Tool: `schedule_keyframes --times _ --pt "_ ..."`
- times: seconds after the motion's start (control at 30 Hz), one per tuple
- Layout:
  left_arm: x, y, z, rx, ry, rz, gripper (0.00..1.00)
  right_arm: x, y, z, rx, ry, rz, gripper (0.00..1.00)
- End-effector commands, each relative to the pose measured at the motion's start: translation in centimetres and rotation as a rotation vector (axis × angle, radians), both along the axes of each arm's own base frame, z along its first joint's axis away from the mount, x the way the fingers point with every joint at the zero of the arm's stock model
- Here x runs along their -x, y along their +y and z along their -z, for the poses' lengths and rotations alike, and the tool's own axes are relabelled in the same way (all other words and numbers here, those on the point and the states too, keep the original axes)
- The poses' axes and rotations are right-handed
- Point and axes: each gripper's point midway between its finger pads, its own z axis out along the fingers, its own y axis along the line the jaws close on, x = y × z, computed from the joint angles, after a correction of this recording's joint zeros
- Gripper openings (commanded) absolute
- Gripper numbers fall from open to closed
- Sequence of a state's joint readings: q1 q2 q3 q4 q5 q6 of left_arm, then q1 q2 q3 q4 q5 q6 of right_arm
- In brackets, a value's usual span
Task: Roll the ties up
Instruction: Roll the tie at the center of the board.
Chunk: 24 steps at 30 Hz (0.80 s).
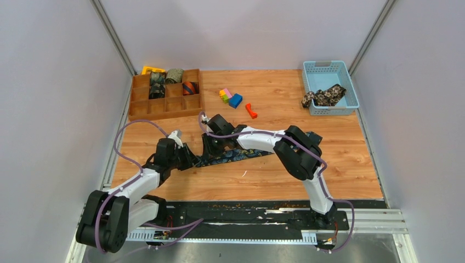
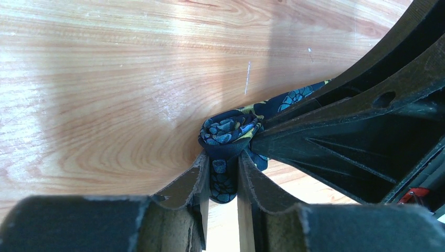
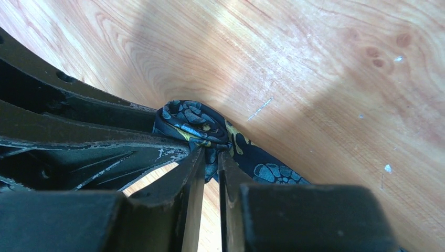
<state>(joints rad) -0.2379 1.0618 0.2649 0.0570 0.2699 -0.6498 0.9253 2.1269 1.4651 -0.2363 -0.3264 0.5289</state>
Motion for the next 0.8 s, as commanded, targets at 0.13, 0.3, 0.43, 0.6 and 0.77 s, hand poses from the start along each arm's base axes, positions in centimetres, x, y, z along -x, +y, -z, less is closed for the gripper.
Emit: schedule_keyframes --times 0.13,0.3,0.43,0.6,0.77 --pt "-0.2 0.1 0.0 -0.032 0.010 0.030 0.11 -1.5 -2.5 -2.9 0.017 -0.074 0.025 0.24" --pt "0.0 -0.2 0.0 -0.035 0.015 0.069 0.07 -3.9 -6.9 -3.7 0.064 -0.121 0.100 0.25" --pt "0.4 -0.2 0.2 -0.043 0.041 0.089 0.06 -6.0 -11.0 -2.6 0.111 -0.111 0.179 0.24" --pt "0.5 -0.2 0.0 -0.055 0.043 0.108 0.06 -6.9 -15.7 -0.1 0.217 -0.065 0.271 0.22" --pt "0.5 -0.5 0.0 -0.054 0.053 0.141 0.06 -6.2 -17.4 0.8 0.256 -0.013 0.320 0.18"
